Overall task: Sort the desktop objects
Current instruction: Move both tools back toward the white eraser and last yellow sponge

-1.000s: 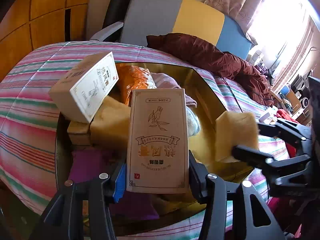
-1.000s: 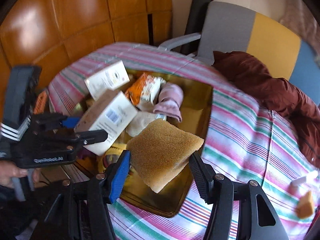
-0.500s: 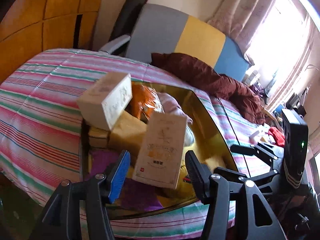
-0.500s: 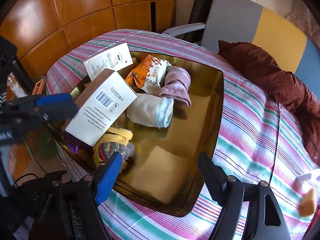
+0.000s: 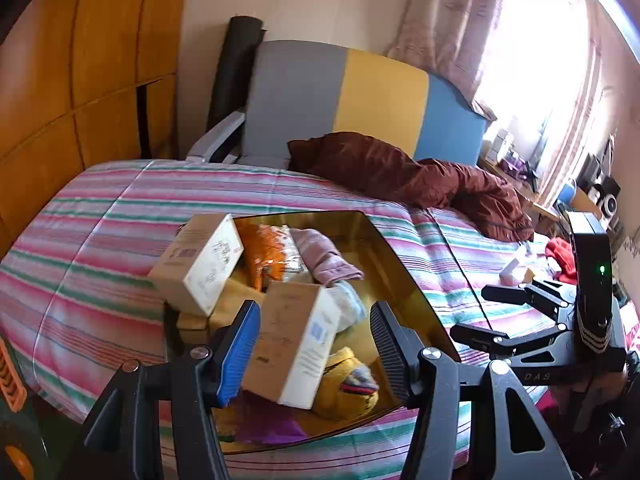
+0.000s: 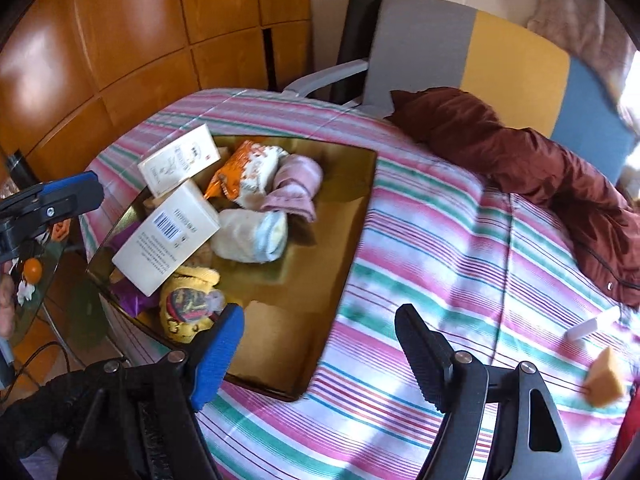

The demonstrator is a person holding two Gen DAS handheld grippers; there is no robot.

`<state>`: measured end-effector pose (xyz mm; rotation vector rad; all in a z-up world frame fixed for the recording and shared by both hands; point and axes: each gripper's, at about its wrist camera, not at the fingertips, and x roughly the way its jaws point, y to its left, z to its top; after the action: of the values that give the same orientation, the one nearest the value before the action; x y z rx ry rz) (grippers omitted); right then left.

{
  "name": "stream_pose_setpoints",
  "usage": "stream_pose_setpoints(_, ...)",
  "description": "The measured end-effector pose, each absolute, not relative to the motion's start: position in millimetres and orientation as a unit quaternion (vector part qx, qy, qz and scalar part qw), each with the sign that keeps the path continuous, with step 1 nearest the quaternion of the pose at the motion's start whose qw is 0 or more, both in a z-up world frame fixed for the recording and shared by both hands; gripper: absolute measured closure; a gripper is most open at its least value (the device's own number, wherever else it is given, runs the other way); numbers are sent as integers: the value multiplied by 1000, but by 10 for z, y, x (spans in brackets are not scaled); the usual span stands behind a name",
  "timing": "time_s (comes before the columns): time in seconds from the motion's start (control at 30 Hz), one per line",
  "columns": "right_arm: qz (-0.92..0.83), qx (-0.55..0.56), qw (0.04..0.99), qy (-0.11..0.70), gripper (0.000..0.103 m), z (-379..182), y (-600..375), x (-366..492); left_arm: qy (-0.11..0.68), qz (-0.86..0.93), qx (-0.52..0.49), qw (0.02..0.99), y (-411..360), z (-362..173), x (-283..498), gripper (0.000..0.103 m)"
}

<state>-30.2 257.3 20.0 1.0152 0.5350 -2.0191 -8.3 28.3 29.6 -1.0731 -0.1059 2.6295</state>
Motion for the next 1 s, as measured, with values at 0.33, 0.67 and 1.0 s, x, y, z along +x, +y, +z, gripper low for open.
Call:
stream_pose_setpoints(0.33, -814, 404, 365, 204, 25, 252, 2869, -464, 16, 908, -383, 171, 764, 301, -139, 45)
stream_pose_setpoints(0.67, -835, 410, 317, 185, 20, 353, 3261, -689, 48, 897, -385, 212, 1182, 275, -114, 45)
stream_pose_setpoints(1.0, -849, 439, 249, 158, 19, 403, 3741, -1018, 68, 886, -395, 234, 1458, 199, -123, 45)
